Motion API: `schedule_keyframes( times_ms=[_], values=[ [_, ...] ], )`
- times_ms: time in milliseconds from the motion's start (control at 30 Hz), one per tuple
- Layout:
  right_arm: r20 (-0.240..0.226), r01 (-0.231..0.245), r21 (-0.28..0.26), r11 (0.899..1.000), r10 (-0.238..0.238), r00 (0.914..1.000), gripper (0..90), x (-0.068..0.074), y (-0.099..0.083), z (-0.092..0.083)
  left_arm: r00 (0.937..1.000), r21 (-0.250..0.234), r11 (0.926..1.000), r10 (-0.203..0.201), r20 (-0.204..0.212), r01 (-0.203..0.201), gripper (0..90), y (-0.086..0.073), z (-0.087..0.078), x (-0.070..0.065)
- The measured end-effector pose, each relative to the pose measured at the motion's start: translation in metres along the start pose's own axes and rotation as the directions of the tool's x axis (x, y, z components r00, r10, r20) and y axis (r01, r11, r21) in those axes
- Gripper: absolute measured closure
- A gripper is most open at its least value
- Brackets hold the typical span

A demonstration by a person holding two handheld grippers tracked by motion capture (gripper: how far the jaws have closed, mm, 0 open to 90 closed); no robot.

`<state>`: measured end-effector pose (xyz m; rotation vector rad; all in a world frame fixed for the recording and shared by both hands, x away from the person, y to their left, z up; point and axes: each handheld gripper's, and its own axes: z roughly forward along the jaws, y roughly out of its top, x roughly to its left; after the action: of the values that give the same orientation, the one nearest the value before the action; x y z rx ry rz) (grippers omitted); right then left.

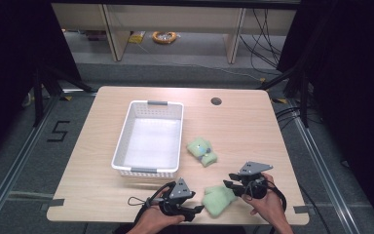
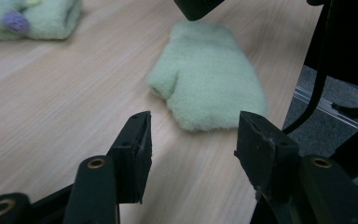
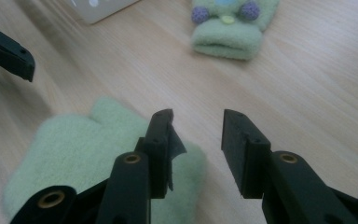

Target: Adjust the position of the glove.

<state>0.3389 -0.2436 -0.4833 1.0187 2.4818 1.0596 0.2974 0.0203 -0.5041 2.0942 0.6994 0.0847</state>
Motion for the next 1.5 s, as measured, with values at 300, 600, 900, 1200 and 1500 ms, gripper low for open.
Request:
schedule_keyframes(
  times_ms=[300, 600, 900, 1200, 1500],
  values=[
    [-0.017, -0.01, 0.02, 1.0, 0.01, 0.9998, 66.5, 0.0, -0.003, 0.004, 0.9995, 0.034, 0.999, 0.029, 0.009, -0.03, 49.7, 0.009, 0.02, 0.001],
    [-0.017, -0.039, 0.03, 0.999, 0.039, 0.9991, 66.3, -0.004, -0.011, 0.013, 0.9975, 0.083, 0.9941, 0.071, -0.01, -0.07, 66.1, 0.007, 0.025, -0.001],
    [-0.047, -0.07, 0.027, 0.997, 0.071, 0.9963, 81.3, -0.001, -0.014, 0.013, 0.9969, 0.086, 0.9936, 0.075, -0.025, -0.073, 84.0, 0.008, 0.023, 0.004],
    [-0.075, -0.084, -0.008, 0.996, 0.084, 0.9936, 85.8, 0.004, -0.012, -0.001, 0.9987, 0.059, 0.9971, 0.049, -0.017, -0.048, 87.0, 0.014, 0.011, 0.008],
    [-0.141, -0.162, -0.061, 0.985, 0.152, 0.9783, 85.8, 0.018, -0.01, -0.004, 0.9943, 0.054, 0.9967, 0.065, -0.085, -0.061, 87.2, 0.022, -0.008, 0.022]
  ],
)
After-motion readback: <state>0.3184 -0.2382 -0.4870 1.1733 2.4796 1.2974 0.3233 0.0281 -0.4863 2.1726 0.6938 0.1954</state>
